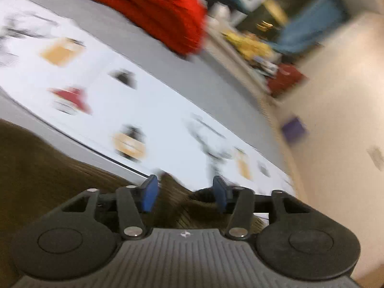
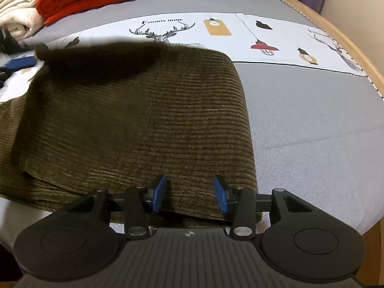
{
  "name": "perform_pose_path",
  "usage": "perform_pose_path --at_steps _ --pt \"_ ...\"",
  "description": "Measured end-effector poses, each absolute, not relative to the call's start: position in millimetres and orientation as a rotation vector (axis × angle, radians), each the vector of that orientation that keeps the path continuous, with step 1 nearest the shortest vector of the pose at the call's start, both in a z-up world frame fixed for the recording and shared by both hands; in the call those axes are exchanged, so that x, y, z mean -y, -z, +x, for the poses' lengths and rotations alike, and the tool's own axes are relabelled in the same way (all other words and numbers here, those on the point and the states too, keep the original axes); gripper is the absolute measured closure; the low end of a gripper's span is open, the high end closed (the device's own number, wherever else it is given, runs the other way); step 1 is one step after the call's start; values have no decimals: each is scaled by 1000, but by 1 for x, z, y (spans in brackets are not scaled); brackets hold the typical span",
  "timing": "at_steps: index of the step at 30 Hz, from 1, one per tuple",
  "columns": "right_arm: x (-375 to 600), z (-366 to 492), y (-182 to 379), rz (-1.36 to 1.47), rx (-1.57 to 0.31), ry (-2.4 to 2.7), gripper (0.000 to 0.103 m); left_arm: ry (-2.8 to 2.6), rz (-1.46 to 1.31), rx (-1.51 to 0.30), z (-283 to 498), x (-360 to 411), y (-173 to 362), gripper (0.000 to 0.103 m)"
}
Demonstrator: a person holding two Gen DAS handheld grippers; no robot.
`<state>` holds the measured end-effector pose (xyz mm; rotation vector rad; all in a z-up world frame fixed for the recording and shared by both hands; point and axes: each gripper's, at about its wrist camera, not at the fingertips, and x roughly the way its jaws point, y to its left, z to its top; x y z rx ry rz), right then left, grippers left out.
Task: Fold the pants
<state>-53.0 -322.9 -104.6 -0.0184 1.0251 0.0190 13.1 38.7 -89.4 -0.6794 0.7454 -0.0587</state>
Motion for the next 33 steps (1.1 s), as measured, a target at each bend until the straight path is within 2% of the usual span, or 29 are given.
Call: perform_pose_path --at_steps 3,5,16,17,18,20,22,25,28,30,33 --pt "323 -54 105 -27 -1024 -24 57 84 -556 -826 15 -34 89 48" --pt "324 -54 104 -20 -1024 -25 57 134 -481 -895 13 -22 95 41" --pt "348 -62 96 54 -994 61 57 149 -181 -1138 1 22 163 41" --pt "353 -62 96 66 -998 79 55 165 -148 -1135 -5 26 163 43" --pt "358 -62 98 89 -1005 95 51 196 -119 -1145 -9 31 162 53" --pt "368 -61 101 153 -1025 116 45 219 -41 -1133 -15 38 156 85" --pt "377 -60 105 213 -1042 138 43 256 -32 -1127 -18 34 144 89" --pt "383 -57 106 267 -1052 153 43 303 -137 -1076 -25 18 104 90" --pt "386 -56 105 294 -1048 150 43 308 -129 -1040 -36 9 73 91" --pt "389 -56 104 316 -1044 139 43 277 -113 -1079 -46 4 77 91" --pt "393 -57 104 326 -1047 134 43 232 -44 -1181 -54 0 116 90"
